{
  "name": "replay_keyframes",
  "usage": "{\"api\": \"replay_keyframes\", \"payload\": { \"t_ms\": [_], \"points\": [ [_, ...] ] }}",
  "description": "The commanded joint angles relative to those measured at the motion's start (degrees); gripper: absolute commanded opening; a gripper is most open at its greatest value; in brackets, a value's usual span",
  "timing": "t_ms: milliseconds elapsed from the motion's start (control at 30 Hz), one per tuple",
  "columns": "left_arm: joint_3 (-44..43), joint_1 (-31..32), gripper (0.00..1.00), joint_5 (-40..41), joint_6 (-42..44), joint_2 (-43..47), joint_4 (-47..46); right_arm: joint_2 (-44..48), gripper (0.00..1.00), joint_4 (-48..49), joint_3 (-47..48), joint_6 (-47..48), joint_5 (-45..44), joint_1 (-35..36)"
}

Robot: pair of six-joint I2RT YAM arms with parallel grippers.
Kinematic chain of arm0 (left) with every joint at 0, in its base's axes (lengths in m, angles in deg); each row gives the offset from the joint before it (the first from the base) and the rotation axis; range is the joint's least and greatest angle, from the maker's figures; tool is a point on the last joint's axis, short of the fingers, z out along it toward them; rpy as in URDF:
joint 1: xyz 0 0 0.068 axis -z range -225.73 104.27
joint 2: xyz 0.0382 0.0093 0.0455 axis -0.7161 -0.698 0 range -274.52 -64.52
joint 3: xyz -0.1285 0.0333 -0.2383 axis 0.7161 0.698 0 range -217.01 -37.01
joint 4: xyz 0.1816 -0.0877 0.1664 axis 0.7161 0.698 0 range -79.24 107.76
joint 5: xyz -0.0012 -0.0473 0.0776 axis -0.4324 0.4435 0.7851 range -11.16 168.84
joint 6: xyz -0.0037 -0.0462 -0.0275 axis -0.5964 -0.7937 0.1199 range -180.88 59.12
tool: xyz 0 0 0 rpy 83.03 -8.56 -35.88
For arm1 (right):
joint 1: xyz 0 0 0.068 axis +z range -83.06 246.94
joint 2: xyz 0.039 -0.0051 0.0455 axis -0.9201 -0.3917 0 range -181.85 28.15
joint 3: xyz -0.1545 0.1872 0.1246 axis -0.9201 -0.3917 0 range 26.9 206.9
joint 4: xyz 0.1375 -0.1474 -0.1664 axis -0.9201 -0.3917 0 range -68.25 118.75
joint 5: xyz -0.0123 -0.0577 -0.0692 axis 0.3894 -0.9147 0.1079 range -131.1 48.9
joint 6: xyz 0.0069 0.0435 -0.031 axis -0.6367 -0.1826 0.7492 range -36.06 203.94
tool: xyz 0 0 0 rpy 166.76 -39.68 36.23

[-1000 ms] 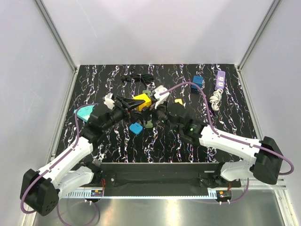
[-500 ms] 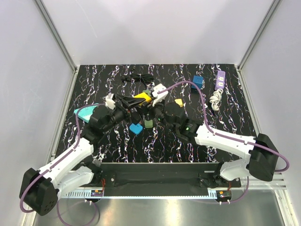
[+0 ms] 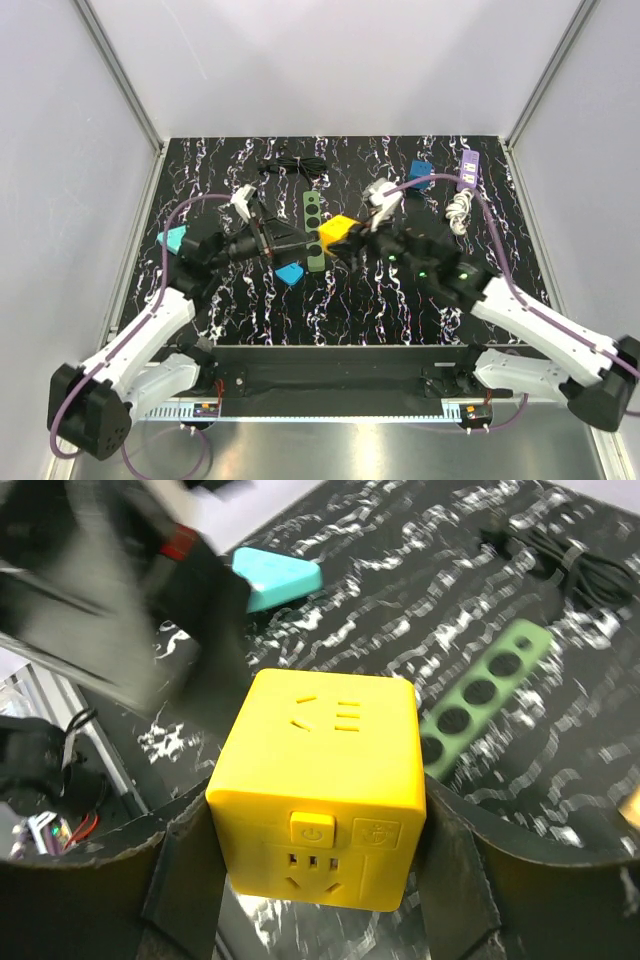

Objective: Insert the plug

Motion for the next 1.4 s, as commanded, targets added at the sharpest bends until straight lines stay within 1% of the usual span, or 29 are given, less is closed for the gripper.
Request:
{"api": "replay_keyframes", "payload": {
  "t_ms": [0, 33, 67, 100, 133, 167, 200, 267, 300, 367, 400, 467, 633, 733, 767, 800, 867, 900, 967, 1000, 1033, 1067, 1167, 1233, 1267, 1300, 1333, 1367],
  "points": [
    [-4.7, -2.2, 0.99, -6.3, 15.1, 4.4, 13.7, 4.7, 0.00, -8.2, 0.3, -1.6, 10.5, -5.8],
    [-7.8, -2.6, 0.99, -5.6, 18.1, 4.6, 18.0, 6.2, 0.00, -9.1, 0.5, -1.7, 12.9, -6.8],
    [-9.3, -2.9, 0.99, -3.3, 23.7, 4.8, 22.1, 6.9, 0.00, -10.8, 0.7, -2.1, 15.6, -7.4],
    [-10.8, -3.2, 0.99, -1.6, 26.3, 4.4, 30.1, 7.5, 0.00, -11.3, 0.7, -2.4, 21.6, -7.9],
    [-13.7, -3.7, 0.99, 2.5, 30.7, 3.9, 34.2, 8.5, 0.00, -11.7, 0.4, -3.5, 24.7, -8.2],
    [-15.1, -3.7, 0.99, 4.9, 32.6, 3.2, 37.9, 8.7, 0.00, -11.6, 0.3, -4.4, 27.7, -8.2],
    [-16.2, -4.5, 0.99, 7.2, 34.0, 1.2, 44.5, 8.9, 0.00, -11.2, 0.1, -5.5, 33.3, -8.2],
    [-17.5, -6.3, 0.99, 10.8, 36.3, -0.6, 47.8, 9.4, 0.00, -8.5, -0.8, -9.3, 39.1, -8.2],
    [-17.3, -7.0, 0.99, 10.9, 36.4, -2.5, 48.3, 9.9, 0.00, -7.6, -1.0, -10.6, 44.5, -8.2],
    [-16.8, -8.5, 0.99, 12.5, 36.1, -4.3, 48.1, 10.6, 0.00, -4.3, -1.7, -14.3, 48.9, -8.2],
    [-16.7, -8.6, 0.99, 13.6, 36.2, -6.3, 48.1, 11.0, 0.00, -3.3, -1.9, -15.4, 52.9, -8.2],
    [-16.7, -8.9, 0.99, 16.4, 36.8, -8.3, 48.2, 11.7, 0.00, -1.2, -2.4, -18.3, 56.3, -8.2],
    [-19.8, -8.9, 0.96, 19.7, 38.8, -17.1, 46.0, 15.3, 0.00, -1.1, -2.9, -18.9, 57.6, -8.2],
    [-21.2, -8.9, 0.94, 19.0, 37.0, -23.5, 41.2, 16.6, 0.00, 0.3, -2.9, -19.4, 58.9, -8.2],
    [-21.9, -8.9, 0.91, 18.5, 37.0, -25.4, 39.5, 16.9, 0.00, 1.0, -3.4, -20.4, 58.9, -8.2],
    [-22.8, -8.9, 0.86, 18.4, 37.2, -29.4, 39.4, 16.9, 0.00, 1.3, -3.5, -20.6, 58.3, -8.2],
    [-26.3, -8.9, 0.77, 19.3, 38.7, -33.3, 39.6, 16.6, 0.00, 0.7, -3.2, -20.3, 58.4, -8.2],
    [-28.7, -8.9, 0.64, 19.7, 39.1, -36.8, 39.6, 16.4, 0.00, 0.3, -3.0, -19.9, 58.6, -8.2],
    [-31.2, -8.9, 0.47, 21.2, 40.7, -40.3, 39.6, 16.3, 0.00, -2.1, -2.1, -18.2, 58.2, -8.2],
    [-33.9, -8.9, 0.35, 21.5, 41.2, -43.6, 40.0, 16.4, 0.00, -3.2, -1.8, -17.4, 57.2, -8.2],
    [-35.4, -8.9, 0.14, 21.8, 42.3, -45.1, 40.2, 16.7, 0.00, -5.1, -1.1, -15.7, 56.4, -8.2],
    [-36.8, -8.9, 0.01, 23.8, 42.7, -47.9, 41.0, 16.7, 0.00, -6.0, -0.8, -15.1, 54.8, -8.2],
    [-42.9, -8.9, 0.00, 30.4, 43.1, -53.0, 43.7, 17.4, 0.00, -8.5, 0.0, -13.0, 51.2, -8.2],
    [-47.2, -8.9, 0.00, 32.4, 43.1, -55.6, 43.9, 17.8, 0.00, -10.3, 0.3, -11.9, 49.0, -8.2],
    [-48.8, -8.9, 0.00, 33.4, 43.2, -57.2, 44.8, 18.1, 0.00, -10.6, 0.1, -11.6, 45.8, -8.2],
    [-52.8, -8.9, 0.00, 33.4, 43.2, -60.7, 45.4, 18.4, 0.00, -10.9, 0.0, -11.5, 44.0, -8.2],
    [-54.6, -8.9, 0.00, 33.2, 43.7, -62.6, 45.9, 18.4, 0.00, -11.9, -0.3, -11.0, 42.1, -8.2],
    [-56.3, -8.9, 0.00, 32.8, 43.7, -65.6, 46.2, 18.3, 0.00, -12.2, -0.4, -10.9, 38.4, -8.2]
  ]
}}
